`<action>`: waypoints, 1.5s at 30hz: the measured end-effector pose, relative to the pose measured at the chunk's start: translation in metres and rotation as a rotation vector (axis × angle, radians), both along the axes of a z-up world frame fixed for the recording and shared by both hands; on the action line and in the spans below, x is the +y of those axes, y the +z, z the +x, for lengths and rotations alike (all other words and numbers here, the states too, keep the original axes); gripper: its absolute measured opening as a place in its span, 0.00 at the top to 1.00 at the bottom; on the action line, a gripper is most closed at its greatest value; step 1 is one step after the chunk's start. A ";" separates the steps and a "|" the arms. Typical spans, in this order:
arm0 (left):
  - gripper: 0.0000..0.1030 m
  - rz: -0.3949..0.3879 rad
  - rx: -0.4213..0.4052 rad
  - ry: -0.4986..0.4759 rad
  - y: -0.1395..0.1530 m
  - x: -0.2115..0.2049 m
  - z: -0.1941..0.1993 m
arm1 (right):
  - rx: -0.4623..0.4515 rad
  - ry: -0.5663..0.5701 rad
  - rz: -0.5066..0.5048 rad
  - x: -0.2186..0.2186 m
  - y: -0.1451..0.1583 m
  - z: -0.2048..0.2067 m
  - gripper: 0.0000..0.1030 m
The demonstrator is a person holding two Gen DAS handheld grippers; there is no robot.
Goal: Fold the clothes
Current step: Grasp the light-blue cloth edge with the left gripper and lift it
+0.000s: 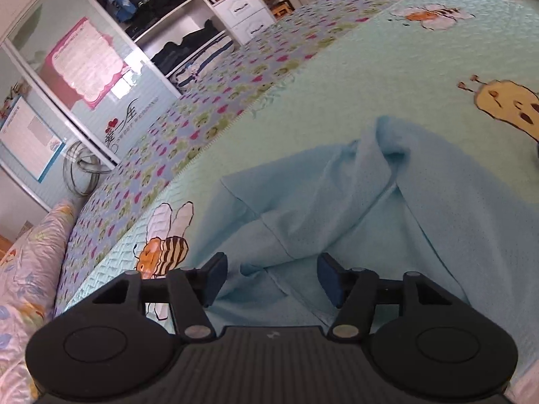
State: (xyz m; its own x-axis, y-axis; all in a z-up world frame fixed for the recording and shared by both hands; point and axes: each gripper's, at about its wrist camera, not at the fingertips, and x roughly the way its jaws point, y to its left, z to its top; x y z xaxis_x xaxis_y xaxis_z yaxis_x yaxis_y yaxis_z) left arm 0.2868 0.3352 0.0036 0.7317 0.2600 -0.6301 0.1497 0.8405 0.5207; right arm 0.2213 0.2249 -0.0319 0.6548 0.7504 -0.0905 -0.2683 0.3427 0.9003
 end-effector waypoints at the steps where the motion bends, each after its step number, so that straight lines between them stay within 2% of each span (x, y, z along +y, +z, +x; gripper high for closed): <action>1: 0.39 0.004 0.002 -0.001 0.000 0.000 0.002 | 0.000 0.000 0.001 0.000 0.000 0.000 0.28; 4: 0.41 0.009 0.004 -0.001 0.000 -0.001 0.007 | 0.001 -0.001 0.006 -0.001 -0.002 0.001 0.28; 5: 0.52 -0.004 0.011 -0.002 0.000 -0.002 0.009 | 0.001 -0.001 0.007 -0.001 -0.002 0.002 0.28; 6: 0.68 -0.020 0.021 -0.004 0.001 -0.002 0.012 | 0.001 -0.001 0.007 -0.001 -0.002 0.002 0.28; 7: 0.76 -0.020 0.027 0.006 0.000 -0.002 0.016 | 0.001 -0.001 0.007 -0.001 -0.002 0.002 0.28; 8: 0.92 -0.013 0.032 0.026 0.000 -0.001 0.019 | 0.001 -0.001 0.009 -0.001 -0.002 0.003 0.28; 10: 0.95 -0.004 0.021 0.069 0.001 0.004 0.027 | 0.001 -0.001 0.013 -0.001 -0.003 0.003 0.28; 17: 0.95 0.011 -0.101 0.238 0.024 0.028 0.056 | 0.000 -0.003 0.017 -0.002 -0.003 0.005 0.28; 20: 0.88 0.063 -0.131 0.310 0.027 0.037 0.069 | -0.001 -0.003 0.017 -0.002 -0.005 0.005 0.28; 21: 0.82 0.059 -0.132 0.319 0.027 0.039 0.071 | -0.002 -0.002 0.017 -0.002 -0.007 0.004 0.28; 23: 0.77 0.025 -0.138 0.315 0.029 0.041 0.071 | -0.004 -0.002 0.017 -0.002 -0.010 0.002 0.28; 25: 0.59 0.022 -0.183 0.332 0.034 0.040 0.065 | -0.004 -0.002 0.018 -0.002 -0.010 0.002 0.28; 26: 0.45 0.025 -0.217 0.343 0.038 0.039 0.060 | -0.004 -0.002 0.018 -0.002 -0.010 0.002 0.28; 29: 0.24 -0.060 -0.256 0.370 0.051 0.044 0.036 | -0.004 0.000 0.017 -0.002 -0.010 0.002 0.28; 31: 0.22 -0.173 -0.232 0.383 0.056 0.052 0.015 | -0.004 0.002 0.014 -0.003 -0.010 0.002 0.28; 34: 0.23 -0.277 -0.143 0.368 0.049 0.053 -0.020 | -0.008 0.009 0.000 -0.002 -0.009 0.001 0.26; 38: 0.15 -0.226 -0.052 0.441 0.029 0.051 -0.051 | -0.012 0.014 -0.007 -0.002 -0.008 0.000 0.25; 41: 0.15 -0.270 -0.024 0.483 0.025 0.064 -0.065 | -0.011 0.013 -0.009 -0.002 -0.002 0.002 0.25; 45: 0.15 -0.368 0.031 0.493 0.021 0.079 -0.061 | -0.009 0.012 -0.009 -0.001 0.003 0.003 0.25</action>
